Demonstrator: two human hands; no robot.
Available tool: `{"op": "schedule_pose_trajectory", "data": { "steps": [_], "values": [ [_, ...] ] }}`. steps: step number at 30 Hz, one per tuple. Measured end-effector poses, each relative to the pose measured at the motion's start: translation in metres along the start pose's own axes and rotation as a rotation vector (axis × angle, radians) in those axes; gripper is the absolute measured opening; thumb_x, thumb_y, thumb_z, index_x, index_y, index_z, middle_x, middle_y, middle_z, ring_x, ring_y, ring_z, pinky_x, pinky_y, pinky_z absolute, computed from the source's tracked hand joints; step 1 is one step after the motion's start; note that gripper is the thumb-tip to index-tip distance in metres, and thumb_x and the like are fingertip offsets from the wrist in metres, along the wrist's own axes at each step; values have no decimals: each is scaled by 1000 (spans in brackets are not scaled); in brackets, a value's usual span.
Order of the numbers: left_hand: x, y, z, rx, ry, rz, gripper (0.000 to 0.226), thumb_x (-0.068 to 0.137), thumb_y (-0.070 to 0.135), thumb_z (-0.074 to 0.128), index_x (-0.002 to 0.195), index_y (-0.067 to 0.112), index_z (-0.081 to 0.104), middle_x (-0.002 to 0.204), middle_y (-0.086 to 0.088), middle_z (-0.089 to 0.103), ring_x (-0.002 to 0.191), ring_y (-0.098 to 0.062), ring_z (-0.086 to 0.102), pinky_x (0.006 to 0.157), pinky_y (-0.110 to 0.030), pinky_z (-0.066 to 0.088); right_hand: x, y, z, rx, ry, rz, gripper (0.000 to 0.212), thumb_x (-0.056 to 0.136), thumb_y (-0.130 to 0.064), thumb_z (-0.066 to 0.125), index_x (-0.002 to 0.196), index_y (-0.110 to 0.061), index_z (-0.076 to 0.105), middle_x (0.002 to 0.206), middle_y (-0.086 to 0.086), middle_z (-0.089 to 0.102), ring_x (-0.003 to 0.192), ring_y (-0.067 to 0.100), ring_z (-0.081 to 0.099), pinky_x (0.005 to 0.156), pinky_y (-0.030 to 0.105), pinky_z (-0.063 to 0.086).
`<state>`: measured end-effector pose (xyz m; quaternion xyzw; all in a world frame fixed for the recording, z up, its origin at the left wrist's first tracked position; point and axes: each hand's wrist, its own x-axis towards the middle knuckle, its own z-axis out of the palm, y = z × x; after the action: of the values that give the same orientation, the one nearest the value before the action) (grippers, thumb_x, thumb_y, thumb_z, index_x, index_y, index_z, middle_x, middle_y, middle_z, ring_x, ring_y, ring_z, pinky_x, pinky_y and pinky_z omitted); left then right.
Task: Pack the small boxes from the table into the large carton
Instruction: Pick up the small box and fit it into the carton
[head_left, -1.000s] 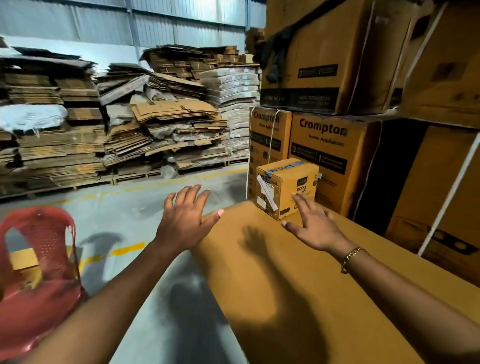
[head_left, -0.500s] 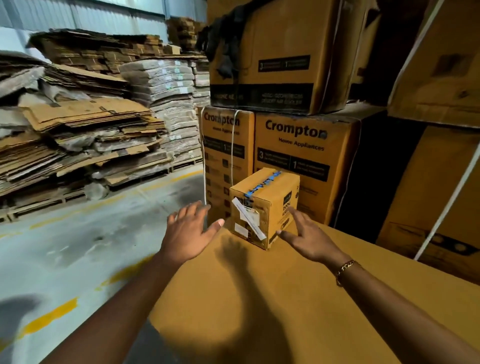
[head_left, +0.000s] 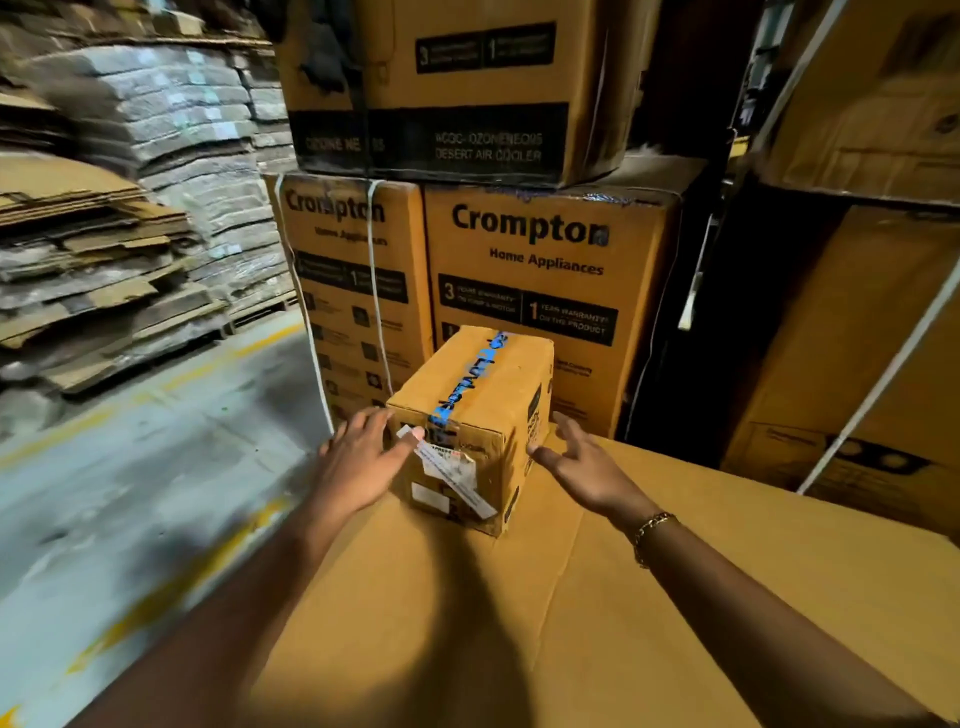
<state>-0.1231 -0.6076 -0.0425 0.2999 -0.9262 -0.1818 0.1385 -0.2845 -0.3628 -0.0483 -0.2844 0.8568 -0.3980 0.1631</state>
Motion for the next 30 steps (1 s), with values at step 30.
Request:
{"op": "schedule_pose_trajectory", "data": {
  "steps": [30],
  "values": [
    [-38, 124, 99, -701, -415, -6, 80, 84, 63, 64, 146, 15, 45, 145, -11, 46, 131, -30, 47, 91, -32, 38, -136, 74, -8, 652, 384, 373, 51, 94, -55, 52, 140, -52, 29, 125, -18, 64, 101, -5, 58, 77, 23, 46]
  ]
}}
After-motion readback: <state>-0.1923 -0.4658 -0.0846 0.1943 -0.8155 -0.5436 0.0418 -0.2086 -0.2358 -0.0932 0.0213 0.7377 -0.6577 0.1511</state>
